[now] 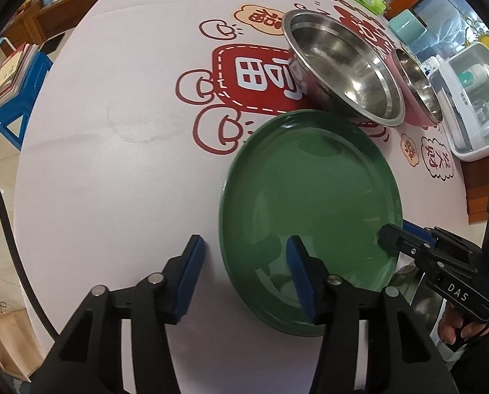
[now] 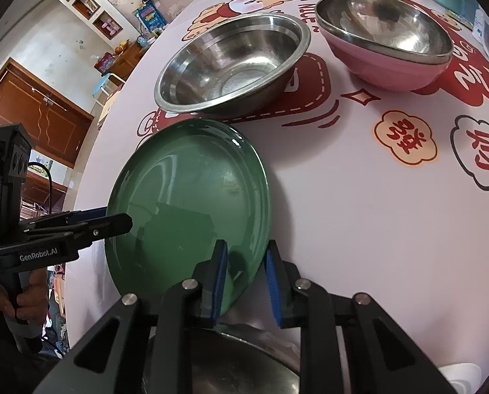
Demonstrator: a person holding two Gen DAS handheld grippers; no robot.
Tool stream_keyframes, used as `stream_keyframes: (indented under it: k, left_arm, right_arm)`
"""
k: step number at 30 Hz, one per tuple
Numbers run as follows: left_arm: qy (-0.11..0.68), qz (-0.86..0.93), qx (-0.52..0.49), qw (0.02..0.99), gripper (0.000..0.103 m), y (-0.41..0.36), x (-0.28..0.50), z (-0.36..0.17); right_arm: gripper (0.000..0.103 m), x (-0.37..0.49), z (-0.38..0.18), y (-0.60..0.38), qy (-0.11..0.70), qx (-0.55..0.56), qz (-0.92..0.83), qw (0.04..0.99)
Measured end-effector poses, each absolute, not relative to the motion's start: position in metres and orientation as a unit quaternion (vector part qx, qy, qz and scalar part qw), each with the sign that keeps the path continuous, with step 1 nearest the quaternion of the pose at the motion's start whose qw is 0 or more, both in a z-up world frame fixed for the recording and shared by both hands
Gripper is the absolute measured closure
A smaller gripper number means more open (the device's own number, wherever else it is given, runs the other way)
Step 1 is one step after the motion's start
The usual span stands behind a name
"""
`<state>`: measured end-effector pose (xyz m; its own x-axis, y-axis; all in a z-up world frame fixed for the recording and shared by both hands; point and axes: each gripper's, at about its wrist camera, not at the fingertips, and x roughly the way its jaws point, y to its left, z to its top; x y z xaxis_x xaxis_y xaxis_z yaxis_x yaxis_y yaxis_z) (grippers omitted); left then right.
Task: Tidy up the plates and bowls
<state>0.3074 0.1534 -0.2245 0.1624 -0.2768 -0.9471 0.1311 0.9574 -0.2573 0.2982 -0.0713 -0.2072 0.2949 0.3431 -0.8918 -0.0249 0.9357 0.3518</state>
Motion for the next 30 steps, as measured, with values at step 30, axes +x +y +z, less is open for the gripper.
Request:
stream_keyframes:
  k: [30]
  left_arm:
    - [0.630,-0.124,-0.083,0.762,0.070,0.169,0.296,-0.213]
  right_arm:
    - [0.090,0.291,-0.192,-0.059,0.574,0.133,0.120,0.799]
